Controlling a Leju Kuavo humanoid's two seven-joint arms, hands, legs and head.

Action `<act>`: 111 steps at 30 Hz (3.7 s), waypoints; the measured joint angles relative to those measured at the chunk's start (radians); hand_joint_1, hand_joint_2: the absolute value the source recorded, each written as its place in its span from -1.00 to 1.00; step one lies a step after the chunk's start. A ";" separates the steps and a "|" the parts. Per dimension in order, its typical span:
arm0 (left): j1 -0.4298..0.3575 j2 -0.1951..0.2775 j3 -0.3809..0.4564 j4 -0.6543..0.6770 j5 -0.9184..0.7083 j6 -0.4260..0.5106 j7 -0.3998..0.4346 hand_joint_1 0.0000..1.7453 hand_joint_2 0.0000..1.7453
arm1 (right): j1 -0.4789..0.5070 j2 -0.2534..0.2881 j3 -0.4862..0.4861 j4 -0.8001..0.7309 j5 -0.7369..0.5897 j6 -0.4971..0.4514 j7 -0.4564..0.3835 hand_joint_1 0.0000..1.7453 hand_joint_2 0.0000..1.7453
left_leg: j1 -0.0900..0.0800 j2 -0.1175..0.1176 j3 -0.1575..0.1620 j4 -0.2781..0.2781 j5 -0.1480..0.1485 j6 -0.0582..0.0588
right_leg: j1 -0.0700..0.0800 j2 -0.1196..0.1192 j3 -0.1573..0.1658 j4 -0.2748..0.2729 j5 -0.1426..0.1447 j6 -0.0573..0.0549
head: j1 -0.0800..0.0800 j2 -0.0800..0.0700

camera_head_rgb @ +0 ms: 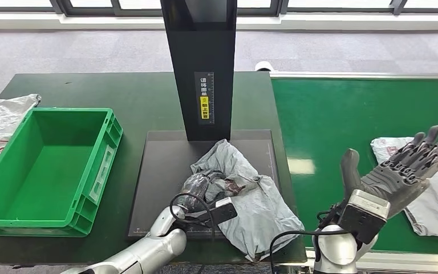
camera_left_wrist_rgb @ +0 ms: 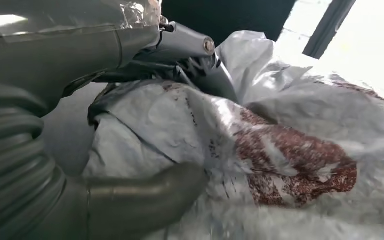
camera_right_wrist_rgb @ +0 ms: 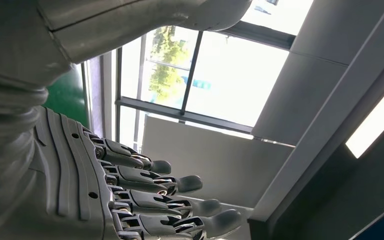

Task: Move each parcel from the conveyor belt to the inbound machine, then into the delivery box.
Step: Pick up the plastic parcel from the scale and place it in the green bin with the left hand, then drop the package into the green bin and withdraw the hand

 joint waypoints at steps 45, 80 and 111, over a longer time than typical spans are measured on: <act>0.144 0.035 1.050 -0.827 -0.599 0.091 -0.234 1.00 1.00 | 0.004 -0.003 -0.004 0.044 -0.016 0.000 0.001 -1.00 1.00 | 0.001 0.003 -0.003 -0.001 0.001 -0.002 | 0.001 0.006 -0.006 0.001 0.000 -0.002 | 0.000 0.000; -0.146 0.034 1.982 -0.706 -0.702 0.088 -0.529 0.48 1.00 | 0.020 -0.003 -0.015 0.069 0.006 0.000 0.002 -1.00 1.00 | 0.002 0.003 -0.004 -0.001 0.001 -0.003 | 0.002 0.006 -0.006 0.001 0.000 -0.002 | 0.000 0.000; -0.167 0.033 2.032 -0.712 -0.596 0.088 -0.533 -1.00 -0.50 | 0.015 -0.003 -0.030 0.143 0.060 0.000 0.002 -1.00 1.00 | 0.002 0.003 -0.003 -0.001 0.001 -0.003 | 0.002 0.006 -0.006 0.001 0.000 -0.002 | 0.000 0.000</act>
